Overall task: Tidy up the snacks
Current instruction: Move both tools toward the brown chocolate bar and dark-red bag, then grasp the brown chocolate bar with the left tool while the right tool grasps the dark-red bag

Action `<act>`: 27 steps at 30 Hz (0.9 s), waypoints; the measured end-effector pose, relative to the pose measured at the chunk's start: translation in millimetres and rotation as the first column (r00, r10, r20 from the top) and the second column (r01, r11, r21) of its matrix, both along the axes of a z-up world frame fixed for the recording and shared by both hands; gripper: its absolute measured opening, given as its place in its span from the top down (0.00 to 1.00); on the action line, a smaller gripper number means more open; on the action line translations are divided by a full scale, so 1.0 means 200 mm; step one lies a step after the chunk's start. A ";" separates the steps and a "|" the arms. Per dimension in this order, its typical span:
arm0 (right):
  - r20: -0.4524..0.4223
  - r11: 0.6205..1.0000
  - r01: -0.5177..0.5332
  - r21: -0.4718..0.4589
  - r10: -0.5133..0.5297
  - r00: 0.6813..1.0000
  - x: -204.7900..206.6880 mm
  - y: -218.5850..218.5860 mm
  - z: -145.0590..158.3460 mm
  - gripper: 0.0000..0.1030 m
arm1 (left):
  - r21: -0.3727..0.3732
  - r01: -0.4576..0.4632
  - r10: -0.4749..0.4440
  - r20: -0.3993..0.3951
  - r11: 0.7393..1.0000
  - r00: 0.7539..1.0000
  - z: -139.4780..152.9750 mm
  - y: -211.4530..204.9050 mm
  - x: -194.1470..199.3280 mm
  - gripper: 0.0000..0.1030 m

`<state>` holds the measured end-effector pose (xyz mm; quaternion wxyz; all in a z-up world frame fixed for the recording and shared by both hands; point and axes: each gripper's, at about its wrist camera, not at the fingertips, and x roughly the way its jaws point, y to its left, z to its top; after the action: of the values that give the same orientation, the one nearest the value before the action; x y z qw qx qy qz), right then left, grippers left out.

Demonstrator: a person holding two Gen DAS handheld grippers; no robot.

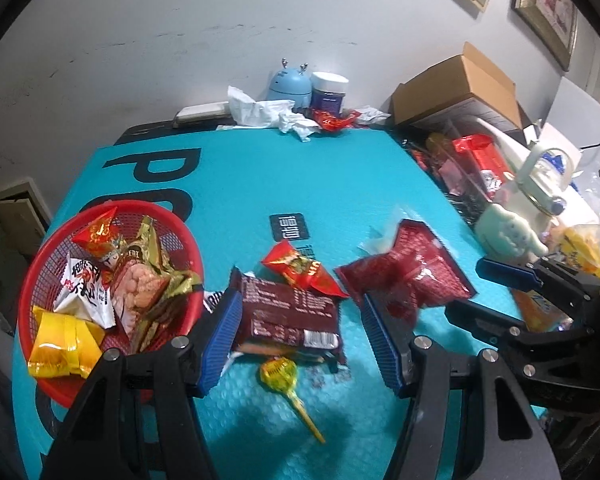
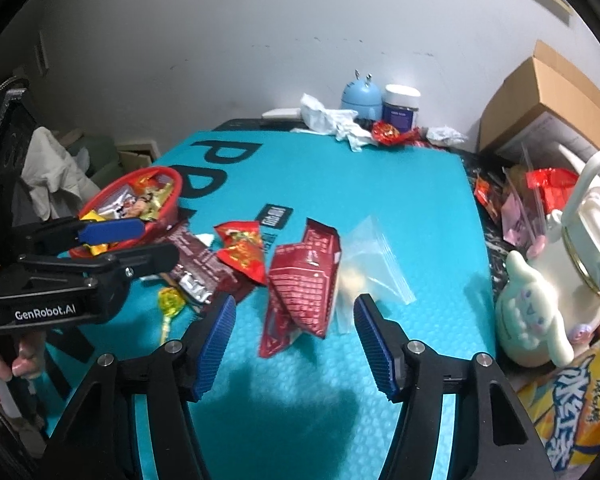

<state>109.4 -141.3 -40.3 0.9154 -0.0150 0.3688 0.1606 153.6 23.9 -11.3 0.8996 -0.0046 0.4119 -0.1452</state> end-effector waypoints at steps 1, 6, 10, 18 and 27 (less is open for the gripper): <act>-0.004 1.000 0.001 0.003 -0.001 1.000 0.00 0.00 -0.01 0.40 | 0.003 -0.002 0.002 -0.007 1.000 1.000 -0.01 0.00 0.01 0.41; -0.028 1.000 -0.001 0.023 0.002 1.000 0.06 -0.02 -0.06 0.40 | 0.003 0.010 -0.010 -0.058 1.000 0.998 -0.08 -0.02 0.06 0.41; -0.042 0.999 -0.006 0.043 0.008 0.999 0.09 -0.02 -0.09 0.40 | 0.009 0.027 -0.026 -0.087 1.000 0.996 -0.12 -0.03 0.08 0.41; -0.073 0.997 -0.018 0.072 0.023 0.997 0.13 -0.02 -0.14 0.62 | -0.050 0.037 -0.045 -0.152 0.998 0.987 -0.19 -0.04 0.08 0.41; -0.068 0.996 0.023 0.089 -0.017 0.998 0.11 -0.09 -0.13 0.76 | -0.098 0.098 -0.116 -0.204 0.990 0.972 -0.23 -0.11 0.02 0.41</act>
<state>130.5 -160.1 -65.4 0.9039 0.0350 0.3918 0.1684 157.0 2.0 -56.8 0.8411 -0.0369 0.4970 -0.2099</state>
